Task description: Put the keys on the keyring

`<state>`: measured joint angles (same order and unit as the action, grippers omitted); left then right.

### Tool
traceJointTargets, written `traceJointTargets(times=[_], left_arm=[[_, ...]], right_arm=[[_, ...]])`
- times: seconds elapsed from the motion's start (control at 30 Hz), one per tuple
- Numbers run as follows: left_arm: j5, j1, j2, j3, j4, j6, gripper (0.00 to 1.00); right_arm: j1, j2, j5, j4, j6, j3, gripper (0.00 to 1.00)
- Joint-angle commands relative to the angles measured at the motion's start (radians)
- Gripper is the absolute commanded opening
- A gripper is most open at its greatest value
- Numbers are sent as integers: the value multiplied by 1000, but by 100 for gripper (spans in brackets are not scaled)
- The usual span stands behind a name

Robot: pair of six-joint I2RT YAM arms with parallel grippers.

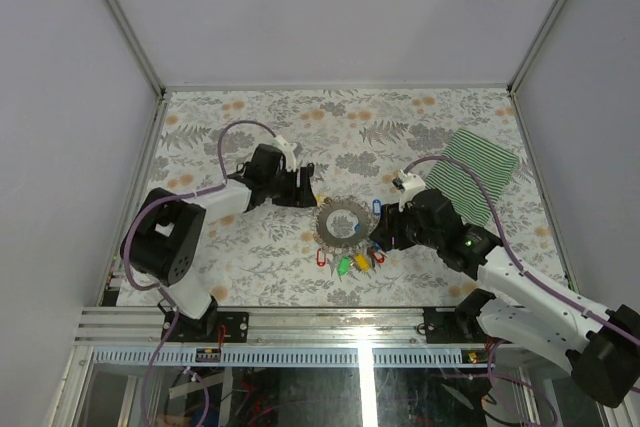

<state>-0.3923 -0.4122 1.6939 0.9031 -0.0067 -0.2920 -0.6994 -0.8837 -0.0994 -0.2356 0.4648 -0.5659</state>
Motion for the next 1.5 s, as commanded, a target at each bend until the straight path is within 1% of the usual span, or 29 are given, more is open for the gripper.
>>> traceJointTargets(times=[0.0, 0.1, 0.2, 0.3, 0.47, 0.63, 0.8, 0.9, 1.03, 1.2, 1.47], left_arm=[[67, -25, -111, -135, 88, -65, 62], [43, -34, -182, -241, 172, -97, 62], [8, -34, -229, -314, 259, -116, 62], [-36, -35, -231, -355, 323, -121, 61], [-64, -34, -195, -386, 442, -125, 55], [-89, -35, -145, -379, 488, -127, 51], [-99, -34, -111, -388, 508, -128, 50], [-111, -34, -99, -399, 521, -129, 49], [-123, -35, -85, -417, 534, -135, 46], [-132, -35, -83, -443, 567, -142, 45], [-148, -49, -48, -443, 598, -153, 41]], right_arm=[[0, -26, -19, 24, 4, -24, 55], [0, -50, -26, 24, -7, -40, 55], [0, -69, -33, 26, -11, -50, 55], [0, -79, -41, 39, -10, -50, 55], [0, -83, -60, 40, -7, -51, 54], [0, -70, -59, 36, -6, -54, 54], [0, -57, -57, 25, -6, -58, 54], [0, -56, -57, 23, -6, -57, 54], [0, -60, -64, 29, -3, -54, 53], [0, -69, -72, 34, 0, -53, 53], [0, -65, -73, 36, 0, -49, 53]])
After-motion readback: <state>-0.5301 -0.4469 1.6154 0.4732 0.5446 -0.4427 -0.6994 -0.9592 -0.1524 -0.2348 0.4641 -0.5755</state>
